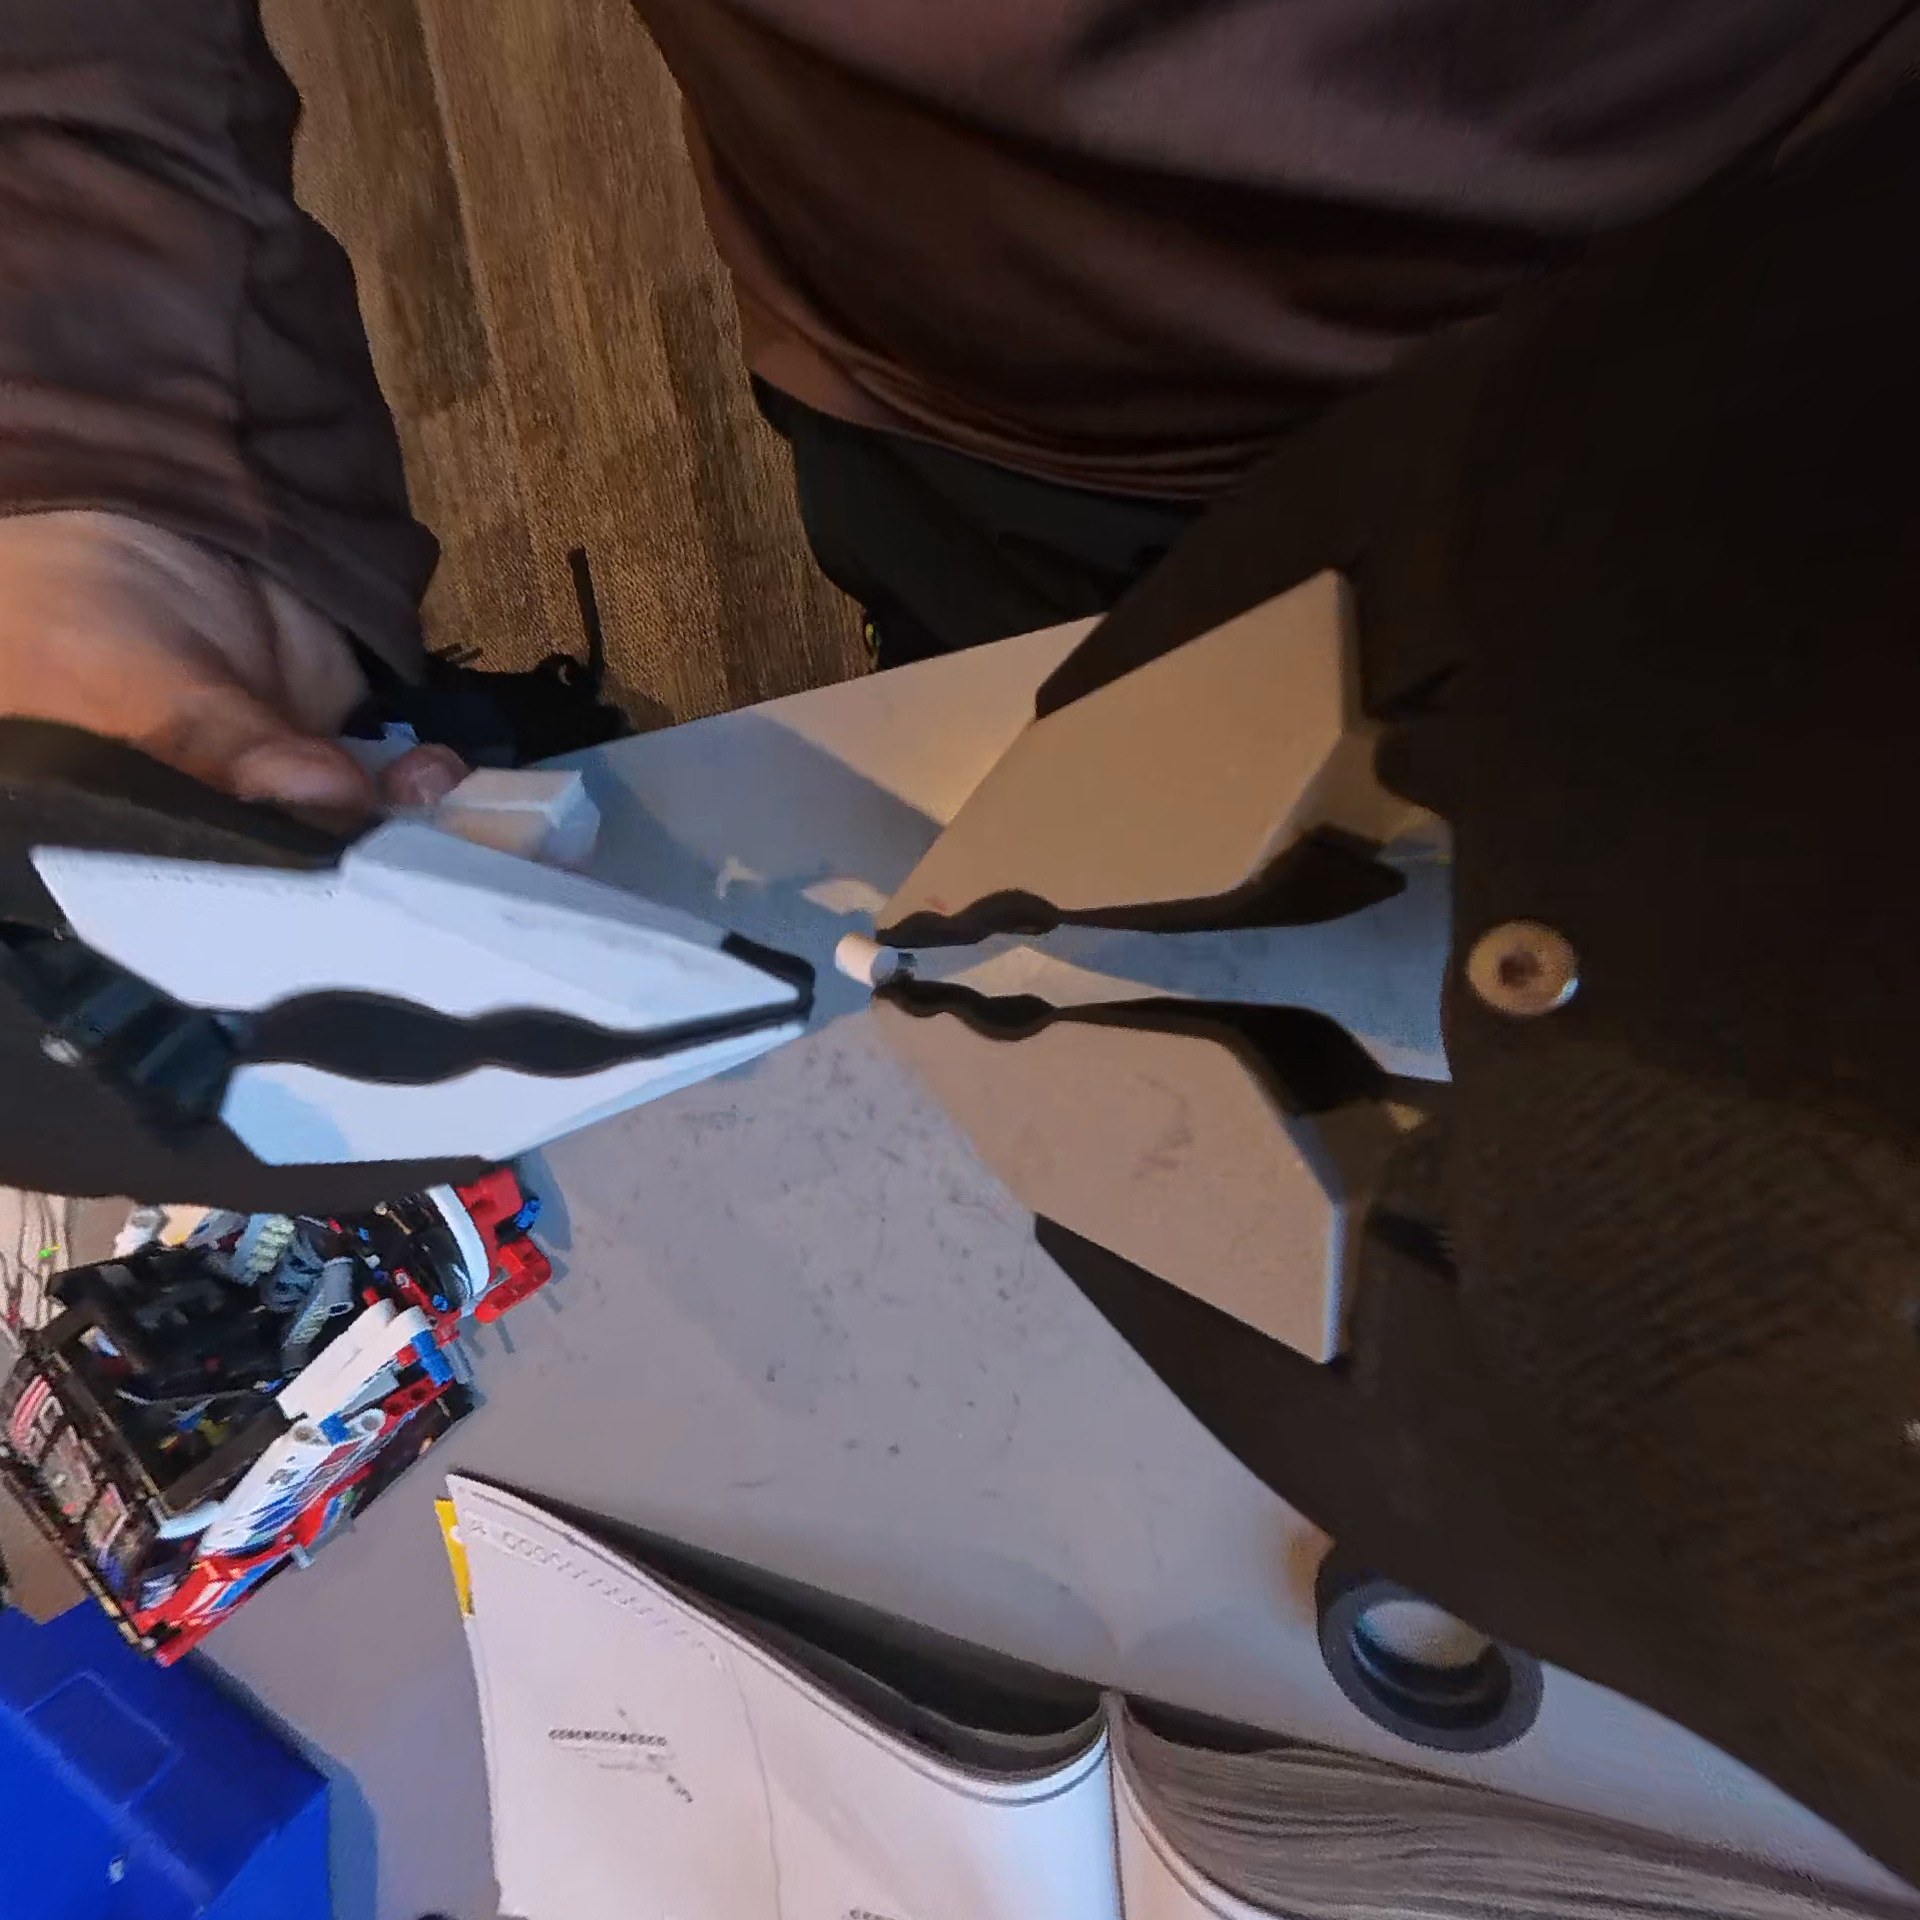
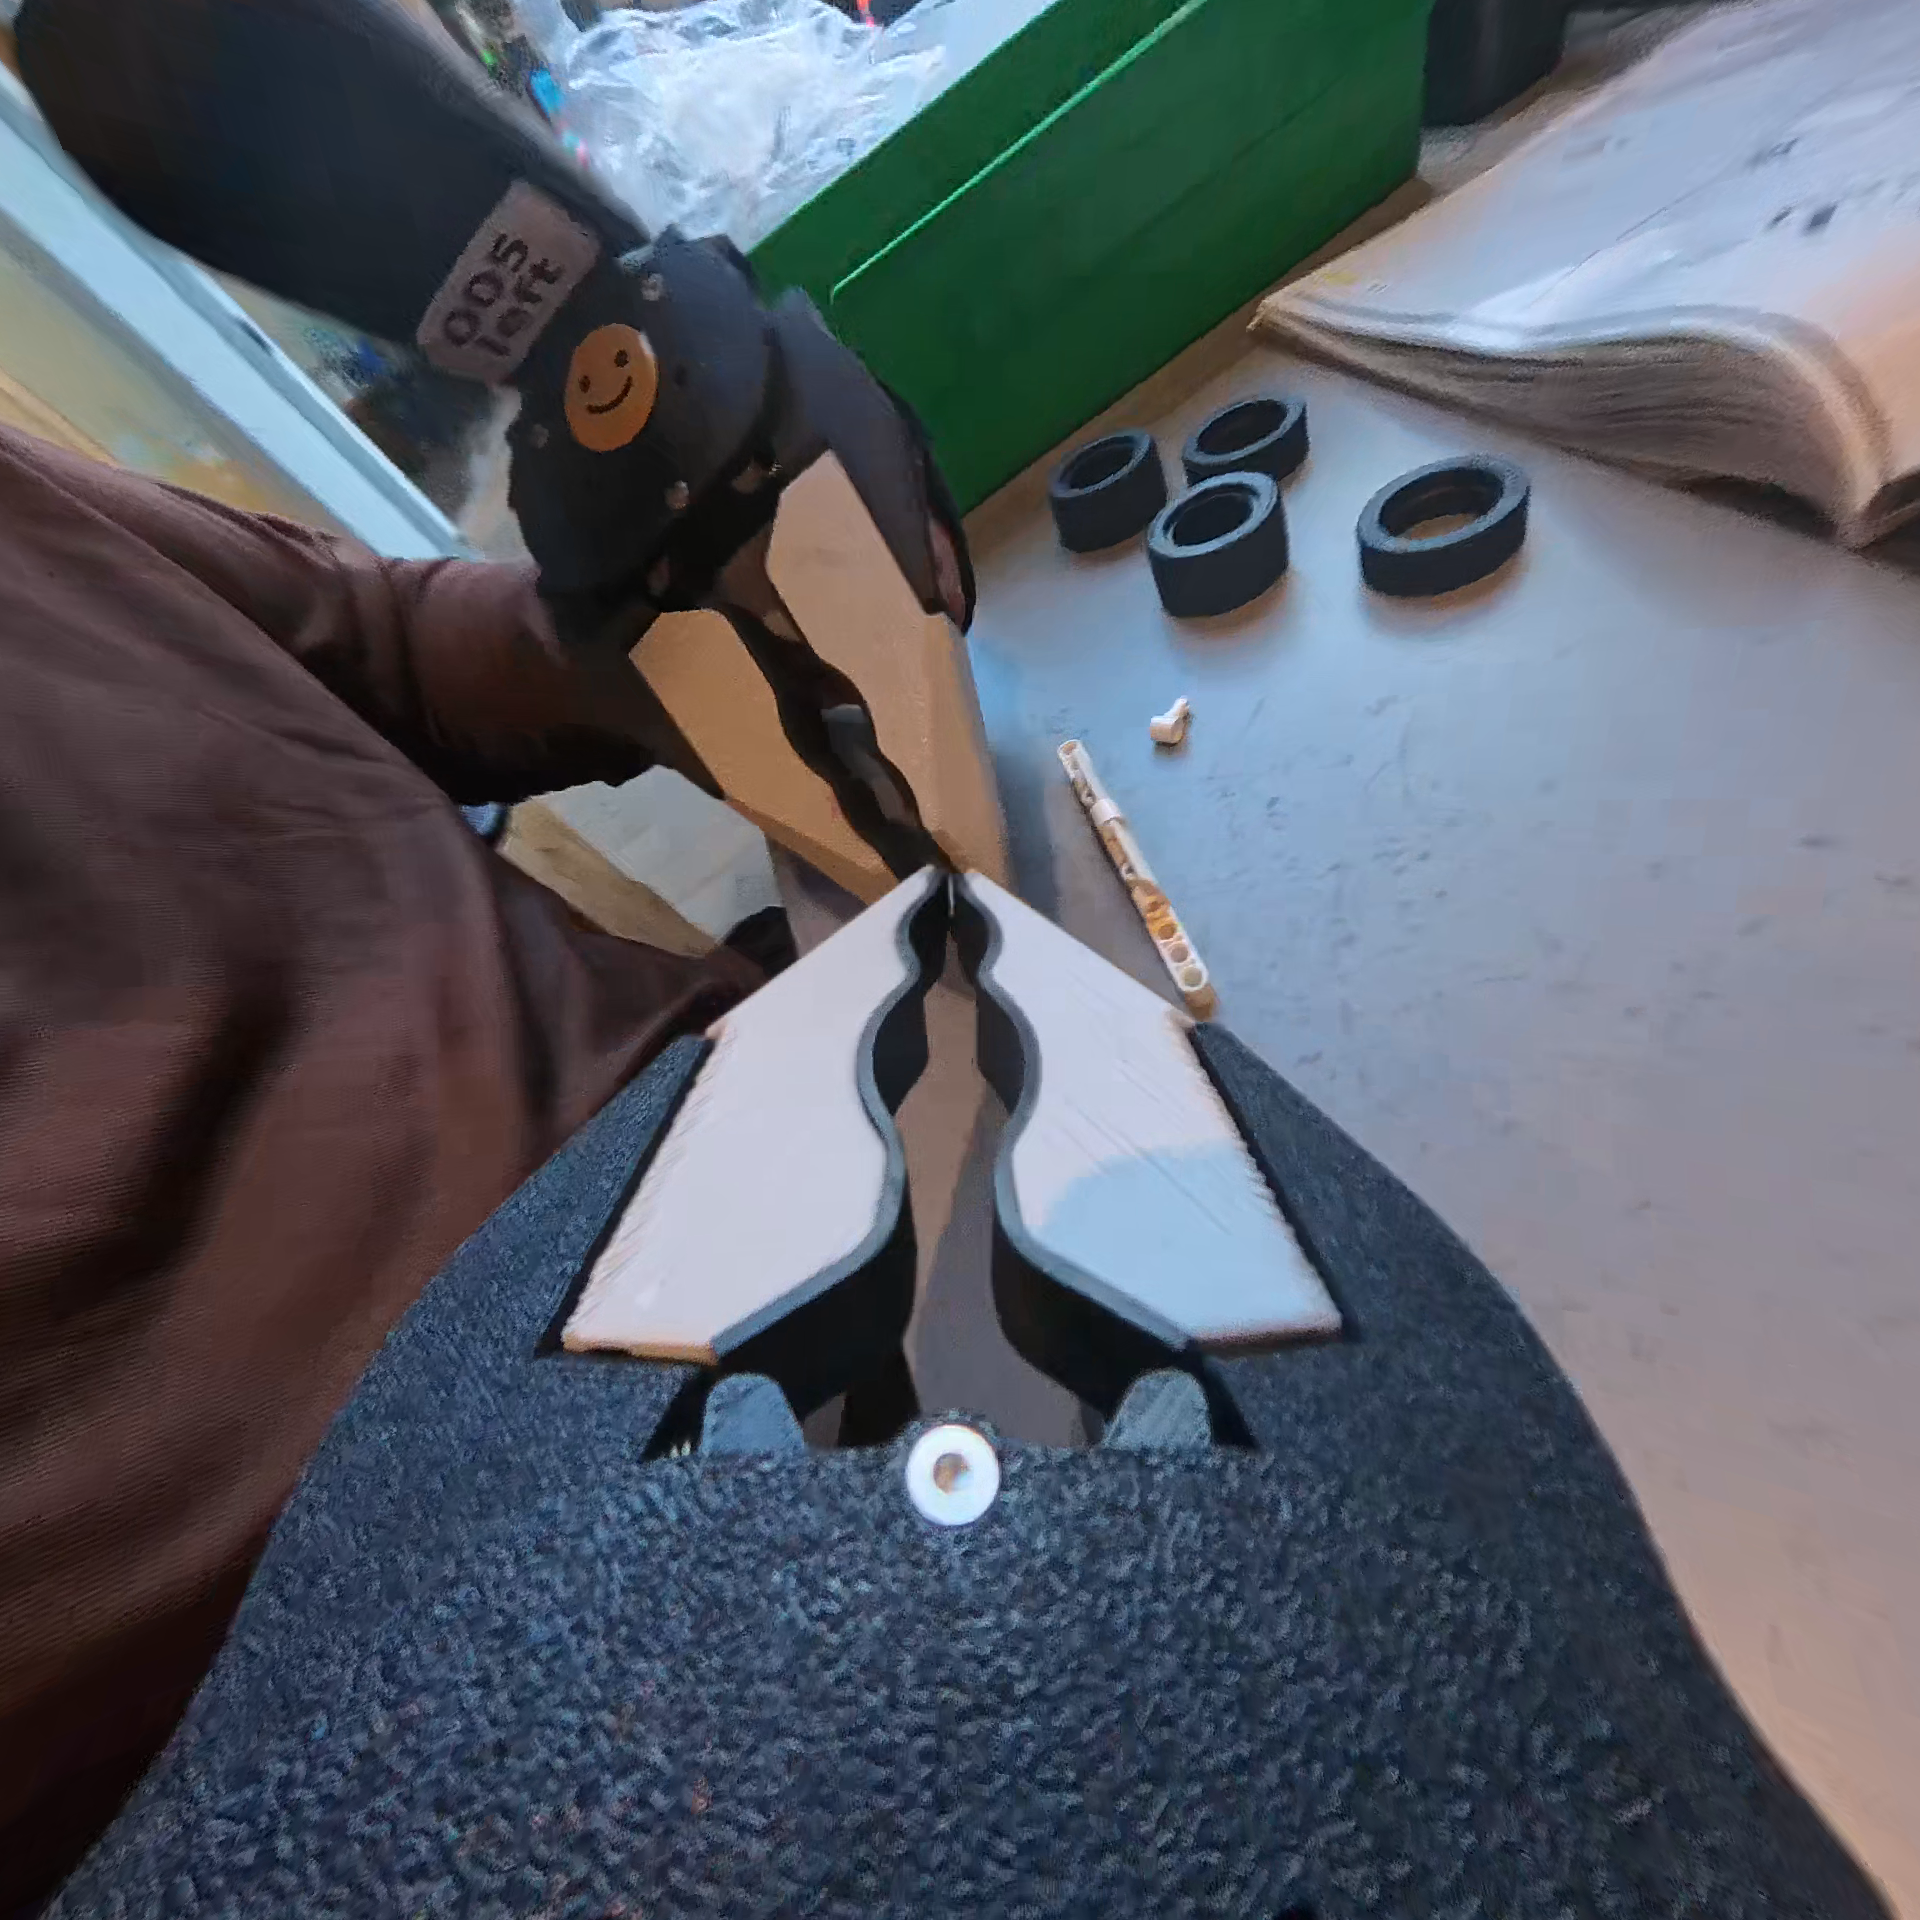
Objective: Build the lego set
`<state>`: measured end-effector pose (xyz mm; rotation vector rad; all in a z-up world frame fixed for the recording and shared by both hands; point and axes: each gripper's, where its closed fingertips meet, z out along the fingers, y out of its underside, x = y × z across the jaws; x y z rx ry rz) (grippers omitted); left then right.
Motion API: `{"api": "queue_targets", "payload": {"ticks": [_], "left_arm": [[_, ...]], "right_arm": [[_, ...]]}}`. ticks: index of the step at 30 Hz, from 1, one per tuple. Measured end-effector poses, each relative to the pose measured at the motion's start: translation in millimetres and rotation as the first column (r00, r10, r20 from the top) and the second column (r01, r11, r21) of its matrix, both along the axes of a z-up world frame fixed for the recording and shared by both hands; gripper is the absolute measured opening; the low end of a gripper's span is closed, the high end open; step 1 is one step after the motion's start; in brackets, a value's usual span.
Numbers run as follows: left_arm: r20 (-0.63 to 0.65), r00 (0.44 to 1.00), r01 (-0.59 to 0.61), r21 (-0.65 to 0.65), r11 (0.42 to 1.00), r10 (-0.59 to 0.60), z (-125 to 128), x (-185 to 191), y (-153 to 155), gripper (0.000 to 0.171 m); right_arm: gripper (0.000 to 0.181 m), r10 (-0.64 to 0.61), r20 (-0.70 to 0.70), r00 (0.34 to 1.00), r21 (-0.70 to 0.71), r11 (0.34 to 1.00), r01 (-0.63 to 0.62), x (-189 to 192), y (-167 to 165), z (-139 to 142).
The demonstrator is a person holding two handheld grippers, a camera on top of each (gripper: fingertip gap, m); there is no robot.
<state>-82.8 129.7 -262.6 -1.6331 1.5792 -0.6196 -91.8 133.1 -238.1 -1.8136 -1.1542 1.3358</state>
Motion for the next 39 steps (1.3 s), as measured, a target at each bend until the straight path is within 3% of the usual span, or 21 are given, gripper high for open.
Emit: {"api": "queue_targets", "payload": {"ticks": [3,7,22,27,32,39], "left_arm": [[-0.005,0.999,-0.039,-0.078,0.996,0.039,-2.4,-1.5,2.8,0.003],[-0.043,0.996,-0.084,-0.147,0.986,0.078,-5.6,-2.5,3.7,0.004],[-0.048,0.994,-0.104,-0.106,0.989,0.099,-3.7,-4.5,2.6,0.003],[-0.044,0.995,-0.096,-0.241,0.966,0.088,-7.7,-5.2,-5.1,0.003],[-0.057,0.998,-0.052,-0.283,0.958,0.037,-5.7,-5.0,-15.8,0.003],[0.038,0.998,-0.043,-0.243,0.969,0.053,5.8,-1.1,-12.1,0.008]], "right_arm": [[0.01,-0.011,0.069,0.998,0.183,0.983,-0.002,0.8,-1.7,0.1],[0.013,-0.068,0.195,0.978,0.419,0.908,-0.021,-0.6,2.0,-7.8],[0.006,-0.037,0.141,0.989,0.26,0.966,-0.001,-5.1,-0.9,-12.8],[0.007,-0.021,0.162,0.986,0.339,0.94,-0.036,-5.7,-5.9,-14.4],[0.007,0.042,0.177,0.983,0.437,0.892,-0.116,-9.4,-16.4,-12.6],[0.006,0.035,0.031,0.999,0.252,0.967,-0.042,-7.1,-10.7,-0.4]]}}
